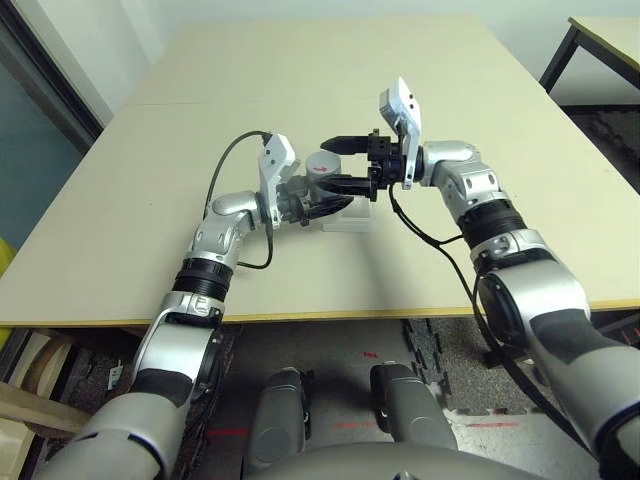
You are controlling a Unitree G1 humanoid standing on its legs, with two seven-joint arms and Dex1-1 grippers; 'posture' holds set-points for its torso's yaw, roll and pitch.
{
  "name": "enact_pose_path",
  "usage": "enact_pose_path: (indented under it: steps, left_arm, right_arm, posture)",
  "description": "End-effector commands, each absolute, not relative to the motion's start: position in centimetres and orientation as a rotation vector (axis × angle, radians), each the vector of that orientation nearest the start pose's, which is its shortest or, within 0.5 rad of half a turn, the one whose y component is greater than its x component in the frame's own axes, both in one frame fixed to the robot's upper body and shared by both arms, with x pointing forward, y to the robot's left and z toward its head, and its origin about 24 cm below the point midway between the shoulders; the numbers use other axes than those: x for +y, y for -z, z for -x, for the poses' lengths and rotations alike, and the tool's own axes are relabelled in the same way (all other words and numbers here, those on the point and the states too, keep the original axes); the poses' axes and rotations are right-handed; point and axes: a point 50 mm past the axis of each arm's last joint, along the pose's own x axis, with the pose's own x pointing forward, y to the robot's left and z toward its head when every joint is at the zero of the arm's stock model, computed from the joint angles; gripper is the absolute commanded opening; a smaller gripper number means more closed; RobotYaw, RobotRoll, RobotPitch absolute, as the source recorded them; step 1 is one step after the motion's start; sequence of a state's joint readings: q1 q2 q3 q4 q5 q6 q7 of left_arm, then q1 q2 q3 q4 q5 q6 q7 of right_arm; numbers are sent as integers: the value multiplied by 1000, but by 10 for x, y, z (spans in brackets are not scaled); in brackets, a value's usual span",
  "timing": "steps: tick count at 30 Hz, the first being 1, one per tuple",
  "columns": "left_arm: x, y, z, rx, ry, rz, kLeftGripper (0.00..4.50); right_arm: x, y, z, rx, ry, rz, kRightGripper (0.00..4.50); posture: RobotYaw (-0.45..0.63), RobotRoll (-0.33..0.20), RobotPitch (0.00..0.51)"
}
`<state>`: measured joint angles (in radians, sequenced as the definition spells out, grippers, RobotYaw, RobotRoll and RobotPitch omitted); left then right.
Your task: Pour the medicine from the bottle into the box.
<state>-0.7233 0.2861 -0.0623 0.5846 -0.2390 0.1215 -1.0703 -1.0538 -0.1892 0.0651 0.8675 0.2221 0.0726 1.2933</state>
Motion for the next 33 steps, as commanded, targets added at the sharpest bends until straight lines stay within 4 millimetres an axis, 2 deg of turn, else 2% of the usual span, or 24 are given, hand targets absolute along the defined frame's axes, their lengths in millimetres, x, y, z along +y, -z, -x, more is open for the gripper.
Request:
enact_pose_path:
  steps: [1,5,6,8,11,12,19,25,33]
  left_arm:
    - [124,-114,-351,88,1150,-92,2649]
    - [124,-113,-351,88,1151,-91,2649]
    - [124,-113,-350,88,1151,-90,2649]
    - [124,-113,-350,88,1152,-89,2649]
    - [124,-113,-350,89,1156,-89,2649]
    - [124,-113,-350,90,1157,-89,2649]
    - [125,-113,-349,92,1175,-74,2649]
    - [125,-114,-348,93,1200,-60,2649]
    - [127,-115,-347,92,1206,-59,2650]
  right_arm:
    - [-74,-183,-372,-38,-1457,101,4500]
    - [-73,-183,-372,-34,-1464,94,4500]
    - [-73,-182,-372,-32,-1466,94,4327]
    - [-73,-182,-372,-30,-1468,94,3855]
    - [-72,-182,-372,-30,-1472,95,2768]
    - [-72,-182,-372,-31,-1473,94,2576]
    - [-72,-183,-371,-30,-1510,108,2576]
    - [-68,-185,-360,-55,-1753,192,2576]
    - [-48,-187,-345,-108,-1920,323,2576]
  posture:
    - [-197,0,91]
    - [-196,0,91]
    - [-196,0,91]
    - [-196,0,91]
    - [-197,0,92]
    - [-197,0,92]
    - [-195,0,95]
    - [-192,0,99]
    - [-174,0,106]
